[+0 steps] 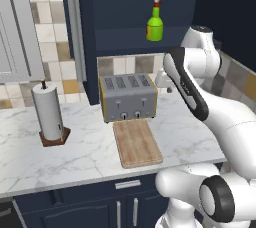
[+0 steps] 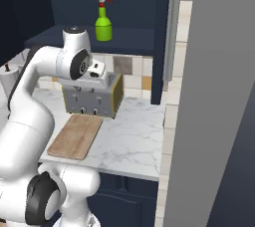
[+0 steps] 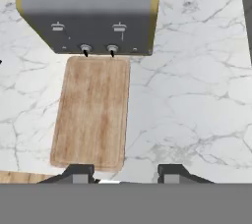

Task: Grab the spray bottle from the cabinet, then place it next to the cutting board for sanitizing. Then grab the dish brush from the countertop next to the sink and place it next to the cutting board.

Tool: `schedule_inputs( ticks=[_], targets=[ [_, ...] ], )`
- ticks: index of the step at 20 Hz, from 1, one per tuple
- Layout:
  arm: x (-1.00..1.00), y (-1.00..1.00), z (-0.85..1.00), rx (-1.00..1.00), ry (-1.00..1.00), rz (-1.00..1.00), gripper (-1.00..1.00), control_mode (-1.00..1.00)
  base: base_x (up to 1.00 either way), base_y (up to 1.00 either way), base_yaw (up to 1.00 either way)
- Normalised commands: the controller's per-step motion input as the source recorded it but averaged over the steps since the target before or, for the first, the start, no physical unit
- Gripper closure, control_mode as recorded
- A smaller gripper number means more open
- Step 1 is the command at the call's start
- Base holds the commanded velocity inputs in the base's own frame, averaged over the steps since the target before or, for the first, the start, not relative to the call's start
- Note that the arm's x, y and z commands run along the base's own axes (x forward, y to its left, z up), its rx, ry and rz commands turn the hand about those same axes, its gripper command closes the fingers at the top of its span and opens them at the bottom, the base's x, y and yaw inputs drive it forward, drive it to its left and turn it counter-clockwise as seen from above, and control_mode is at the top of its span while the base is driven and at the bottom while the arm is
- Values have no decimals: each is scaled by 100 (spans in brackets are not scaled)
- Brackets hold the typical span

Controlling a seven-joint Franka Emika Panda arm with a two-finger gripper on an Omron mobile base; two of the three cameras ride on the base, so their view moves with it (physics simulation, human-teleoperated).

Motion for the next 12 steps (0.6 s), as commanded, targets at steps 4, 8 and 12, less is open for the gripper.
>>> schedule_inputs(
  ticks=[4, 8, 12],
  targets=[
    [-44, 0, 2, 0, -10, 0, -100, -100, 0, 0, 0],
    [-81, 2, 9, -3, -32, 0, -100, -100, 0, 0, 0],
    [-47, 0, 45, -1, -44, 0, -100, -100, 0, 0, 0]
  ],
)
